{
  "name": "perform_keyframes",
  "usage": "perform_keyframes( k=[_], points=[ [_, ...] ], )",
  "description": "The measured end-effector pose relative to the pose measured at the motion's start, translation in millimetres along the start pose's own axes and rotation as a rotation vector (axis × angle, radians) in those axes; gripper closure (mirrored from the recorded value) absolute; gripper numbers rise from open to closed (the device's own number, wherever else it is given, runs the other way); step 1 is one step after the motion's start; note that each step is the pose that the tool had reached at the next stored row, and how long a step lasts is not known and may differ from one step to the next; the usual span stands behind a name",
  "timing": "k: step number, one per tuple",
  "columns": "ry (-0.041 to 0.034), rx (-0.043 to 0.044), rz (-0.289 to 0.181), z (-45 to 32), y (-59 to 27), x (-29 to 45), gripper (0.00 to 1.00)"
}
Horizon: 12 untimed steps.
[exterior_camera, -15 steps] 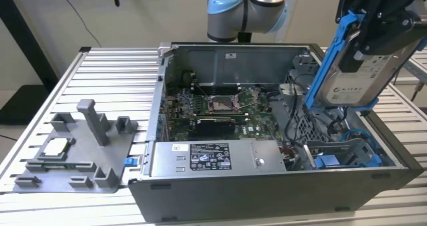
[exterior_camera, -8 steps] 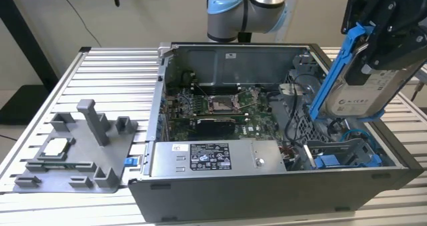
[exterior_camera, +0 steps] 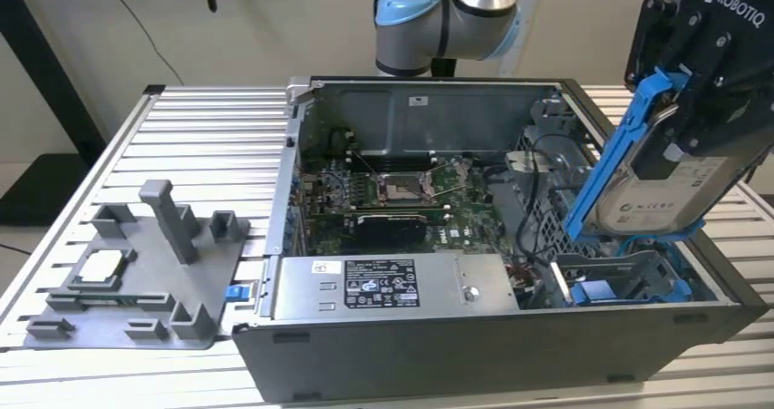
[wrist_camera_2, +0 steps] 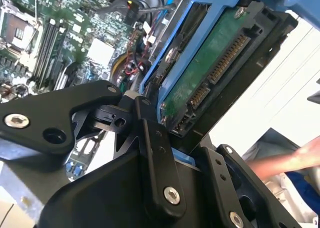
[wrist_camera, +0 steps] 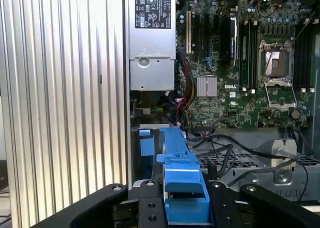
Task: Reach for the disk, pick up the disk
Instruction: 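Pick up the disk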
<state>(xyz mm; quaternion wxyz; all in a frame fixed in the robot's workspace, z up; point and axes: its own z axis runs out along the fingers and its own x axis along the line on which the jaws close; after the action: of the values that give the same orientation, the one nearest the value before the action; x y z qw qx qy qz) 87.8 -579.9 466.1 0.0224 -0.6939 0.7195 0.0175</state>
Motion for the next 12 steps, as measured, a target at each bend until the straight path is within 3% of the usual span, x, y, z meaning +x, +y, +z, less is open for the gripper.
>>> perform_keyframes(
  k=[3,6,11,12],
  points=[
    [0.0013,-0.0004,-0.007,4.8,0.0,1.1,1.00],
    [0.0094,-0.0014,-0.015,7.5,-0.7,1.4,1.00],
    [0.0479,-0.0042,-0.020,9.0,-3.3,1.3,1.00],
    [0.0513,-0.0043,-0.020,10.1,-3.4,1.5,1.00]
  ],
)
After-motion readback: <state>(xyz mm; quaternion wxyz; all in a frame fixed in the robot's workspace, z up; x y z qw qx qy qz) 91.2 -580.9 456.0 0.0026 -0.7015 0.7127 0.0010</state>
